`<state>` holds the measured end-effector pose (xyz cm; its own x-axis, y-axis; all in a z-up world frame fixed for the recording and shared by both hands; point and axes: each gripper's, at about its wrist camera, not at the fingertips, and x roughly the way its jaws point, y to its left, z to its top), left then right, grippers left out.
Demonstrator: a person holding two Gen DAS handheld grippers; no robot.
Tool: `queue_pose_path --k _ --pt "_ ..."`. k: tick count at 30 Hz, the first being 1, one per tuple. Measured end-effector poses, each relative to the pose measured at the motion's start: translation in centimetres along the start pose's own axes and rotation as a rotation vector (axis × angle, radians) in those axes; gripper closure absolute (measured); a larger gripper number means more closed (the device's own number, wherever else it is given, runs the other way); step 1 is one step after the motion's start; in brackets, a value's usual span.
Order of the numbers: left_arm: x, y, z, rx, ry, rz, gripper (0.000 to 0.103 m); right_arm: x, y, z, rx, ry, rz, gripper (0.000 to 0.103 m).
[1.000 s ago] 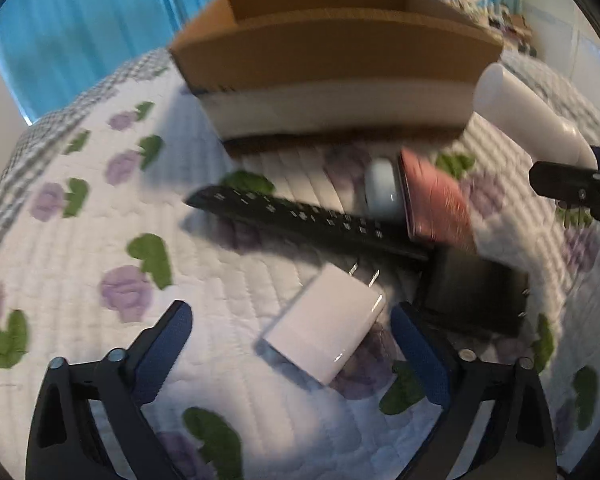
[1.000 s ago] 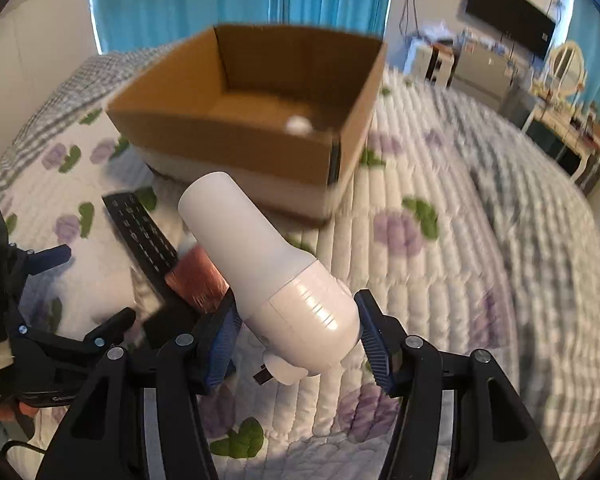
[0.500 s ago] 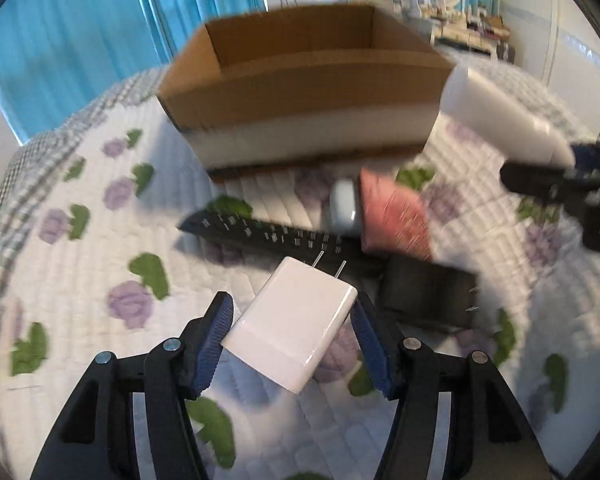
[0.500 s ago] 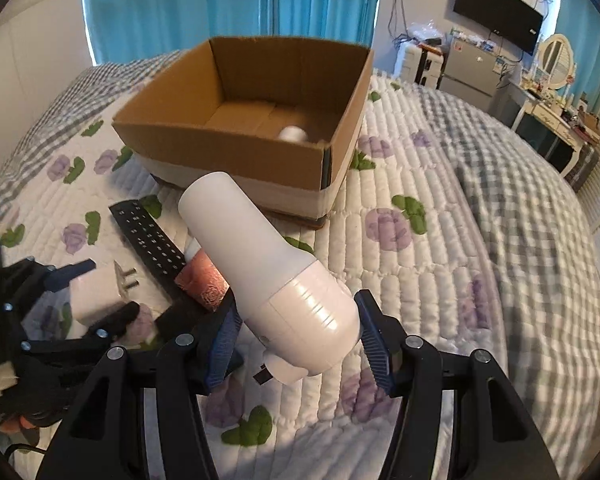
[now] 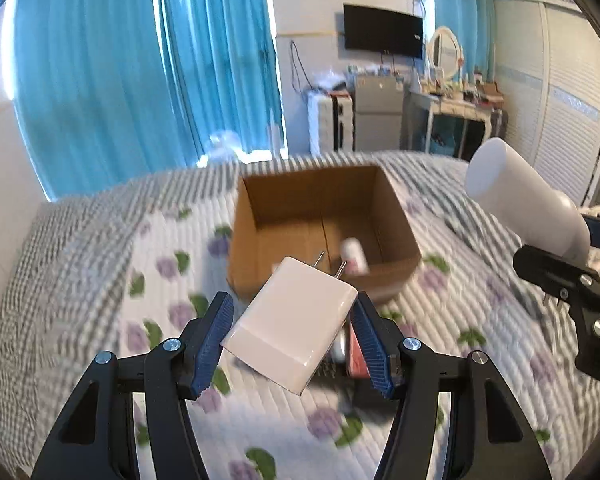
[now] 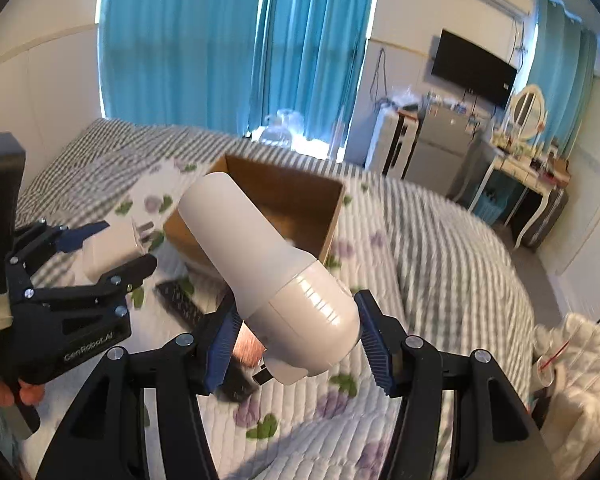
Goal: Organize rigid objects
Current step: 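Lower the white device and charger into the box and open both grippers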
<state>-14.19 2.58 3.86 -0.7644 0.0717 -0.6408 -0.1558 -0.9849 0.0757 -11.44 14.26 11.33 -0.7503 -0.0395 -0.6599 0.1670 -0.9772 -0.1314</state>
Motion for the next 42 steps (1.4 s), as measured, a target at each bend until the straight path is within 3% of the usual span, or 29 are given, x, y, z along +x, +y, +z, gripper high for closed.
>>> queue_pose_path --k 6,12,21,25,29,37,42 --pt "2.5 1.2 4.2 -0.004 -0.03 0.017 0.041 2.8 -0.2 4.1 0.042 -0.003 0.046 0.047" --pt "8.9 1.8 7.1 -0.003 -0.006 0.046 0.041 7.8 -0.4 7.2 0.059 -0.005 0.052 0.047" --pt "18.5 0.3 5.8 -0.008 0.108 0.004 0.041 16.8 -1.7 7.7 0.071 0.044 0.054 0.047" --pt "20.1 -0.1 4.9 -0.001 0.13 -0.002 0.039 19.3 -2.7 6.9 0.086 0.064 0.064 0.047" --pt "20.4 -0.2 4.6 -0.016 0.12 0.002 0.025 20.7 -3.6 6.4 0.098 0.08 0.074 0.047" --pt "17.4 1.3 6.5 -0.003 0.039 0.076 0.025 20.5 -4.2 7.4 0.088 0.049 0.058 0.047" --pt "16.8 3.1 6.9 -0.034 0.023 0.076 0.025 22.7 -2.8 8.9 0.06 0.047 0.061 0.047"
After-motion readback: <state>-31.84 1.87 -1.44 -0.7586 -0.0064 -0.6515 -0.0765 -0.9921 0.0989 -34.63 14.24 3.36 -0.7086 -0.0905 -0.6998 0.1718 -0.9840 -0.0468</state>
